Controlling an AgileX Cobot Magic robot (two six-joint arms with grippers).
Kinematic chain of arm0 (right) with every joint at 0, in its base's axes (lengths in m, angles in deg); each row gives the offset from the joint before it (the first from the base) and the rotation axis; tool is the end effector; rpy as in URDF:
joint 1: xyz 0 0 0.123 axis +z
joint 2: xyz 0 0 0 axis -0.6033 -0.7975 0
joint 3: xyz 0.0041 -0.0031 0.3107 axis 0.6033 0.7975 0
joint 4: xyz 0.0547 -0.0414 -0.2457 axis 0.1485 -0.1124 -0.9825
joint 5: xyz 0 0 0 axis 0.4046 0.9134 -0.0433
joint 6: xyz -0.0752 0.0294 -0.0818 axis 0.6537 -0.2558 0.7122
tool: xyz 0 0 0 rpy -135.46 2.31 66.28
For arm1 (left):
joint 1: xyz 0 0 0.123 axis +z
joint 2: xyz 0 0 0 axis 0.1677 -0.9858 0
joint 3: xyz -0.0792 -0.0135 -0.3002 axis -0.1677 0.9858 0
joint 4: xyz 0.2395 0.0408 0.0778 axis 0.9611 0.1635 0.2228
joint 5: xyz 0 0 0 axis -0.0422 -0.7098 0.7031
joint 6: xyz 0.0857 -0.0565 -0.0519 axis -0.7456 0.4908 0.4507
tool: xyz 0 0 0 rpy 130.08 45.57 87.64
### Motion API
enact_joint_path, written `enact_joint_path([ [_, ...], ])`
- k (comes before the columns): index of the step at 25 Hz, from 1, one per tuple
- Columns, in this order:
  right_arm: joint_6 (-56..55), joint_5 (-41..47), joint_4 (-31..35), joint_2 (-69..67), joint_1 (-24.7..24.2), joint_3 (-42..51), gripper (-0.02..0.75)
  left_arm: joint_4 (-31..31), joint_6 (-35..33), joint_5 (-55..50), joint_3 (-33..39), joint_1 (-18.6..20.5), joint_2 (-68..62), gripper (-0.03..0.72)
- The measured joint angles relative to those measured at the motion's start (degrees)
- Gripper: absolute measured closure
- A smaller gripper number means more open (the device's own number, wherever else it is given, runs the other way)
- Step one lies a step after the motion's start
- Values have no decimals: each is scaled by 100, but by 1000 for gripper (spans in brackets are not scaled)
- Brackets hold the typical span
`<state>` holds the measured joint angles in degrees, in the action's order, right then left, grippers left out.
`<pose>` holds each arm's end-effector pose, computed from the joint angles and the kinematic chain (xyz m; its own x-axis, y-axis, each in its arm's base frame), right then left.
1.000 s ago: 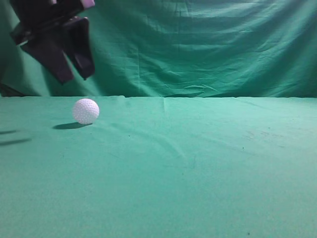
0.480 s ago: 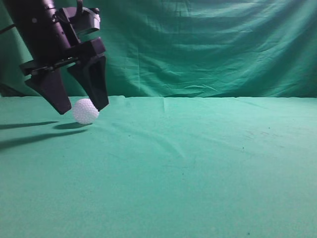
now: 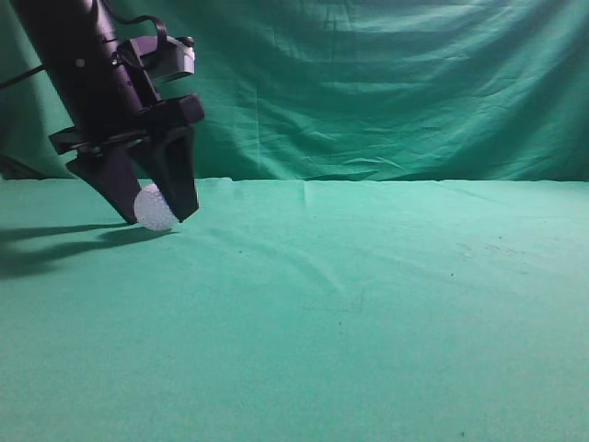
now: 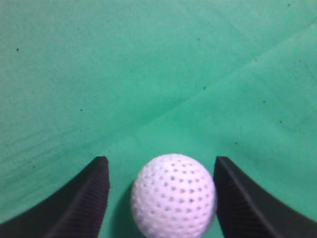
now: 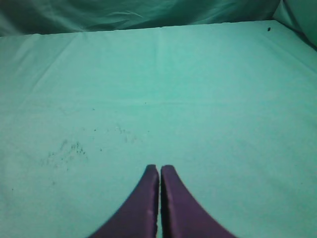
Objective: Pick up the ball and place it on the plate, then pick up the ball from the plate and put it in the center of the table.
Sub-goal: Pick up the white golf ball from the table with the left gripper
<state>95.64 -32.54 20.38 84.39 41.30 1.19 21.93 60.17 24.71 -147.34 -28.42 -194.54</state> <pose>0.0518 0.0091 0.1613 -0.3152 -0.0138 -0.9489 -0.1137 0.9932 0.0234 0.3921 -0.1603 0.1665 -0.7929 0.4122 -0.4489 0.5183 0.8436 -0.1408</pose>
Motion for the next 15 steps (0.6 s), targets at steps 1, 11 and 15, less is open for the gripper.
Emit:
enact_joint_path([
  [1, 0, 0, 0, 0, 0, 0, 738, 38, 0, 0, 0, 0, 0, 257],
  [11, 0, 0, 0, 0, 0, 0, 738, 123, 0, -566, -281, 0, 0, 363],
  [15, 0, 0, 0, 0, 0, 0, 738, 161, 247, -1205, -687, 0, 41, 363],
])
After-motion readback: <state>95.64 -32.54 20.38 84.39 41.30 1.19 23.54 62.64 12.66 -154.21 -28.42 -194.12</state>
